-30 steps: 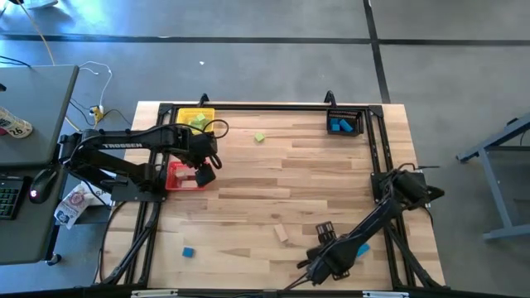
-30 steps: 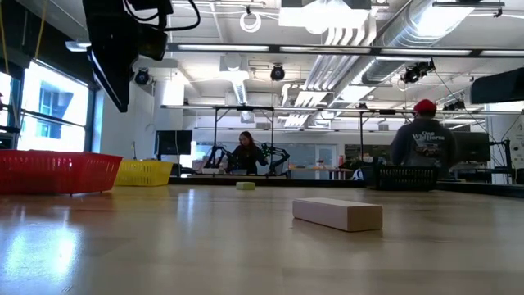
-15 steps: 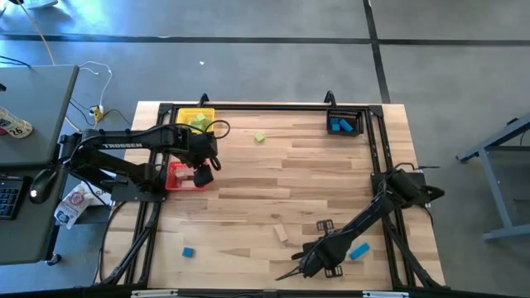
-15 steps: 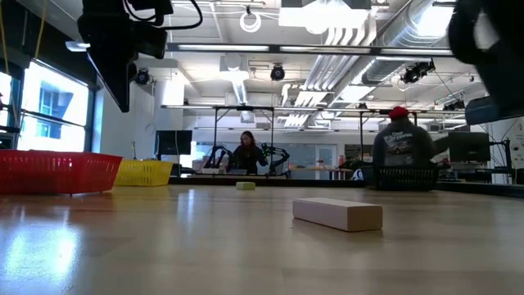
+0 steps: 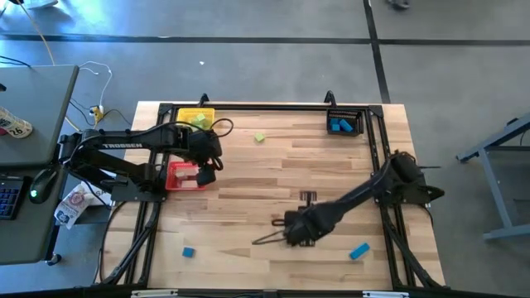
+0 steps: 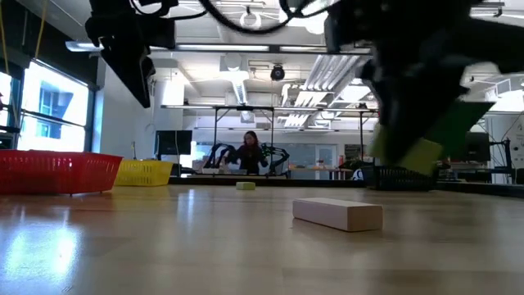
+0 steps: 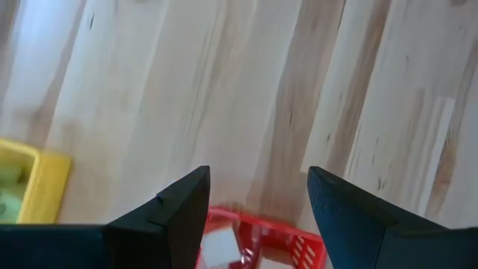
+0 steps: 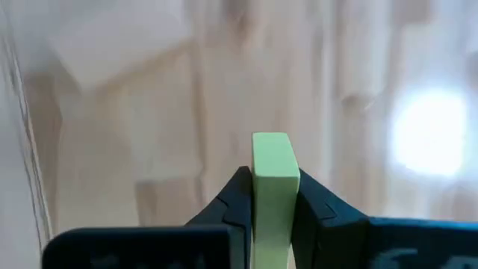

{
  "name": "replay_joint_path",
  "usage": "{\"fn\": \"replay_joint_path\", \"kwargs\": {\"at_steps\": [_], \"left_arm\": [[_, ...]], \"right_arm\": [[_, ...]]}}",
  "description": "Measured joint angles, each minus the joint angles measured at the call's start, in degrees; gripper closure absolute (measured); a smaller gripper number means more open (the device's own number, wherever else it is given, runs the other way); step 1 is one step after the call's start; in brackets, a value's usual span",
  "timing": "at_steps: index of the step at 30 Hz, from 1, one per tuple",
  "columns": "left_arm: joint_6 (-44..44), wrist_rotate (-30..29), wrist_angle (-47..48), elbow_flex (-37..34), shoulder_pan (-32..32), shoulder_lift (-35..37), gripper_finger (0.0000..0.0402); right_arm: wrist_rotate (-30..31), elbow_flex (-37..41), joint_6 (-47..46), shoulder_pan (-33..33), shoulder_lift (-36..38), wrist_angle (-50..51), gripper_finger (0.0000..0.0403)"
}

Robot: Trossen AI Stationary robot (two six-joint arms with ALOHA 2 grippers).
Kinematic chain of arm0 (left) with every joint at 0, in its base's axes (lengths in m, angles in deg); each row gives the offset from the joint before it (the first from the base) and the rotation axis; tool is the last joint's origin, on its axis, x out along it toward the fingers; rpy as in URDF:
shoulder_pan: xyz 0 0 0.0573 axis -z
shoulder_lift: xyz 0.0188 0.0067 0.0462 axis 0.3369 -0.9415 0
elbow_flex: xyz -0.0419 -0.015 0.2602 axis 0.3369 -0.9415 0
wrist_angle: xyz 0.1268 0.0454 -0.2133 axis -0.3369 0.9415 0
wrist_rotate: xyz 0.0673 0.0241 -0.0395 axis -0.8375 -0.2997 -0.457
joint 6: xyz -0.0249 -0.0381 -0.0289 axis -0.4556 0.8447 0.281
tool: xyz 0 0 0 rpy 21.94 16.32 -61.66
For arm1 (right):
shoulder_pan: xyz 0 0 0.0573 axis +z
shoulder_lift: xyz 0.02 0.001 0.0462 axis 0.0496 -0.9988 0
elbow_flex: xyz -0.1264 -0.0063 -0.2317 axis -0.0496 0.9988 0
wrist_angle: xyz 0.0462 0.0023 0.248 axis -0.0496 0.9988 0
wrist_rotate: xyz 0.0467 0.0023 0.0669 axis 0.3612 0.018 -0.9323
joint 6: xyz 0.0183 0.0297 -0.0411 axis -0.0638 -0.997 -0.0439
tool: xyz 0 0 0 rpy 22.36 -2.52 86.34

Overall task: Sort & place blocks by color
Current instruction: Put the green block into the yellow bin

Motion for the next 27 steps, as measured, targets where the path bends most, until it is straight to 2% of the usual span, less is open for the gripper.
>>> {"fn": "replay_joint_path", "kwargs": {"at_steps": [7,14,21,27], "left_arm": [[-5.3,0.5,-5.7,0.0,0.0,0.0,0.0192],[-9.3,6.5,-15.0,0.0,0.0,0.0,0.0192],[-10.3,7.5,-23.9,0.0,0.1,0.0,0.0192],[-10.3,11.0,-30.2,0.0,1.4,0.0,0.0192]], "right_arm": [[5.7,0.0,7.6,-5.7,7.2,-5.9,0.0373],[6.9,0.0,15.0,-9.5,14.3,-13.8,0.0373],[9.1,-0.1,23.7,-11.4,19.0,-22.9,0.0373],[9.3,-0.1,32.6,-11.9,20.8,-33.8,0.0373]]}}
